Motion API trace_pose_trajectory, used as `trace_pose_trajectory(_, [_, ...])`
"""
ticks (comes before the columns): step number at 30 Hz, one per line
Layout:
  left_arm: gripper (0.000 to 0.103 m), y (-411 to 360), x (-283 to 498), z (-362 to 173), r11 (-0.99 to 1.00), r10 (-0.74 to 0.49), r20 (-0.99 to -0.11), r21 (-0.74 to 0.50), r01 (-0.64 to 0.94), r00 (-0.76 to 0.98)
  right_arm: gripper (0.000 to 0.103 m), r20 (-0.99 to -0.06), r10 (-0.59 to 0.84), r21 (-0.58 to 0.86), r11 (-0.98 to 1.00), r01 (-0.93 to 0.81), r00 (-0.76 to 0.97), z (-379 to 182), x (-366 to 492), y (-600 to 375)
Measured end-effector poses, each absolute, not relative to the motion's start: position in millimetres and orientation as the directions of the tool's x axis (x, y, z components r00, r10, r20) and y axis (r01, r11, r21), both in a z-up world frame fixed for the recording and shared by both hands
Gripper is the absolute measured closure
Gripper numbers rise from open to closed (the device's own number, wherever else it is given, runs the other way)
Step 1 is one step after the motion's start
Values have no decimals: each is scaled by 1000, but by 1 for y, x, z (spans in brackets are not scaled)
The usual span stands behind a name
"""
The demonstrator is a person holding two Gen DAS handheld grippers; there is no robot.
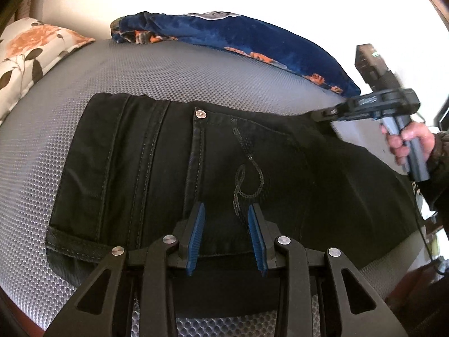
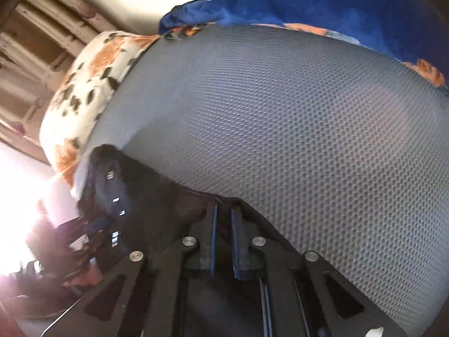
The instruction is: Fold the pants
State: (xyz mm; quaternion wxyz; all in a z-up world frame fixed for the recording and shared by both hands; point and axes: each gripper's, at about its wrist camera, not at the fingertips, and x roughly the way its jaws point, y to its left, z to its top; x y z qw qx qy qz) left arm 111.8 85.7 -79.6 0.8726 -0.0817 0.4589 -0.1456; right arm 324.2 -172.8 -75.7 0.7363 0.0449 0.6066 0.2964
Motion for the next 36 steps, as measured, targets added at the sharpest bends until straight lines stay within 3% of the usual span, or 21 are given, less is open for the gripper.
trace_pose_trajectory(6, [69, 81, 113, -78, 951, -310, -794, -246, 190, 524, 95, -884, 451, 400, 865, -303, 123, -96, 332, -174])
trace_pose_trajectory(8, [69, 78, 116, -73, 955, -296, -807, -232, 187, 511, 78, -872, 471, 424, 862, -278, 131, -90, 333, -182])
trace_pose_trajectory(10, [69, 75, 118, -62, 960, -277, -801, -206, 191, 530, 73, -864, 479, 426, 859, -283, 156, -76, 330, -191])
trace_pose_trajectory(16, [64, 43, 130, -38, 932, -353, -751, -232, 277, 559, 73, -841, 536, 483, 807, -339, 78, -58, 317, -224])
trace_pose_trajectory(22, [64, 3, 146, -51, 920, -364, -780, -215, 327, 509, 73, -847, 530, 511, 801, -313, -26, -94, 314, -241])
trace_pose_trajectory(31, [64, -3, 152, -73, 934, -333, -819, -217, 284, 467, 72, -775, 622, 609, 685, -400, -115, -102, 312, -235])
trace_pose_trajectory(36, [64, 0, 151, -75, 934, -341, -806, -231, 273, 484, 80, -753, 654, 625, 678, -386, -72, -106, 325, -225])
